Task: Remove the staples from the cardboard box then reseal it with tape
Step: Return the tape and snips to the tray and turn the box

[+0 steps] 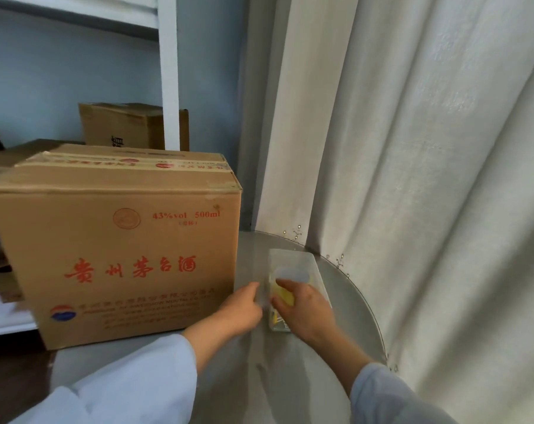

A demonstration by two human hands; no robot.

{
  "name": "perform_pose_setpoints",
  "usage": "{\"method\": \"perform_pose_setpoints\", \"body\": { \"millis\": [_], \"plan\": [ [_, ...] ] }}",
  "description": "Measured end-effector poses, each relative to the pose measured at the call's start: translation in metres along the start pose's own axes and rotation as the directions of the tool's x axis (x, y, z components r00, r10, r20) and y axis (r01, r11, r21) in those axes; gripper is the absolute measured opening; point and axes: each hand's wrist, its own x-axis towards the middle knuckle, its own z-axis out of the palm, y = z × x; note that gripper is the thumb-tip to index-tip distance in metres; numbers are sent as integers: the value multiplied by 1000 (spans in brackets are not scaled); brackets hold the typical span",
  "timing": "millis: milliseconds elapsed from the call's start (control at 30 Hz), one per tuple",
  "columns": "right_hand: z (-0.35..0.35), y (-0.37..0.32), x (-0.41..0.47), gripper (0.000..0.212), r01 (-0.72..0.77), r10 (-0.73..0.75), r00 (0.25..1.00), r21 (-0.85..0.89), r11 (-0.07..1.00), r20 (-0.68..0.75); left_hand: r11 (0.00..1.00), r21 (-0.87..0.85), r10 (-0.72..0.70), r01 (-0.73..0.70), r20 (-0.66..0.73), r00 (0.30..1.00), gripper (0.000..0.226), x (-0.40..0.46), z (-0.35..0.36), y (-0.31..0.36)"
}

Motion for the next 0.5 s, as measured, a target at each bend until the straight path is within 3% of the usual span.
{"method": "perform_pose_setpoints", "body": {
  "millis": [67,167,300,400,500],
  "plan": [
    [11,-2,-8,49,99,-99,995,-229,968,12,999,49,-11,12,-11,1000,58,-9,-12,-11],
    [8,0,-12,52,139,-155,987,-278,950,-36,998,48,-37,38,-17,999,58,-22,-27,-18],
    [-4,-5,1,59,2,26,997,-369,929,71,999,17,-47,48,-72,996,48,-33,-58,-26],
    [-5,-22,16,54,-79,116,985,-268,960,128,999,-5,-54,54,-138,989,37,-42,-81,-36],
    [-3,-52,23,53,-25,27,994,-29,999,106,997,3,-72,73,-163,984,32,-52,-104,-50]
  ]
}}
